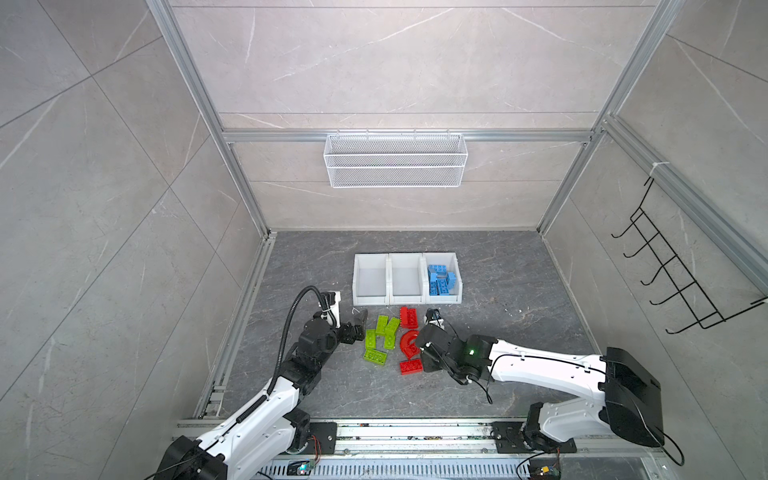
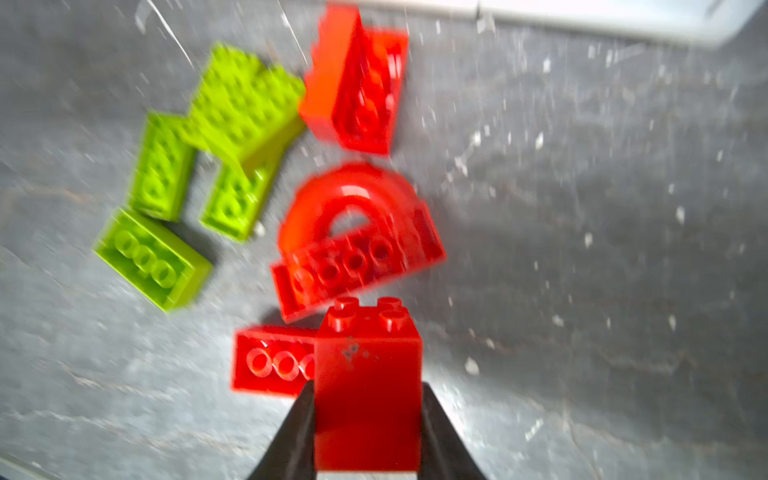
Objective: Sort the legos into containers by color
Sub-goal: 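Lift the red brick over the middle compartment of the bin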
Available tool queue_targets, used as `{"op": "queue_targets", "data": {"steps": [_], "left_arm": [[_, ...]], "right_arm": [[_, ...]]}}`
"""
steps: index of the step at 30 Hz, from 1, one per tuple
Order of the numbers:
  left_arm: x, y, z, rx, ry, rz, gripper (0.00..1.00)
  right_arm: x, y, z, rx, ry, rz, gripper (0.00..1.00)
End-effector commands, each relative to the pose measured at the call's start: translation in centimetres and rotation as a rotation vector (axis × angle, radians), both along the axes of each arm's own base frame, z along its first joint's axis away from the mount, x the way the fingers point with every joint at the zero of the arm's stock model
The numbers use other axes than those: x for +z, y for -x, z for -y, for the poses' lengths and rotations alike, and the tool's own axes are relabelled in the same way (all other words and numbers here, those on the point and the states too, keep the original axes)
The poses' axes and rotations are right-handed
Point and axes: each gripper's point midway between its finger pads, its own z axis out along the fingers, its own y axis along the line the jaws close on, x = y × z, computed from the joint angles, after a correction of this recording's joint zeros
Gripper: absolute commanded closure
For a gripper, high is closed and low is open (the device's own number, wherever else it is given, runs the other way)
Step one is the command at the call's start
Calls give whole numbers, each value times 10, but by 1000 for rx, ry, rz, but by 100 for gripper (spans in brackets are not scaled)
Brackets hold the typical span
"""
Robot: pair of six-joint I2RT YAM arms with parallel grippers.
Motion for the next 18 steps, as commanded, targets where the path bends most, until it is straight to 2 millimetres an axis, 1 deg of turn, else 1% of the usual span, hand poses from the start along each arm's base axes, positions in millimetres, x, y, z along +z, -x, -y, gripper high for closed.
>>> {"op": "queue_targets", "data": {"steps": [1, 4, 6, 8, 10, 12, 15, 18], "left_arm": [[12, 0, -3, 20, 26, 55, 0], [17, 1, -4, 22, 36, 64, 0], [18, 2, -8, 37, 41, 73, 0], [14, 2, -13, 67, 45, 72, 0], [8, 0, -16, 90, 50, 63, 0], [6, -3, -13, 82, 55, 48, 0], [8, -3, -3, 36, 63, 23, 0], [12, -1, -4, 34, 63, 38, 0]], "right_arm": [[14, -20, -12, 38, -14, 41, 74], [32, -43, -30, 65, -66, 63, 75], [49, -59, -38, 67, -90, 90, 75], [67, -78, -46, 68, -130, 110, 75], [84, -102, -45, 37, -157, 144, 76], [97, -130, -39, -26, -181, 179, 76], [104, -167, -36, -109, -236, 213, 77], [107, -193, -41, -157, -283, 220, 78]]}}
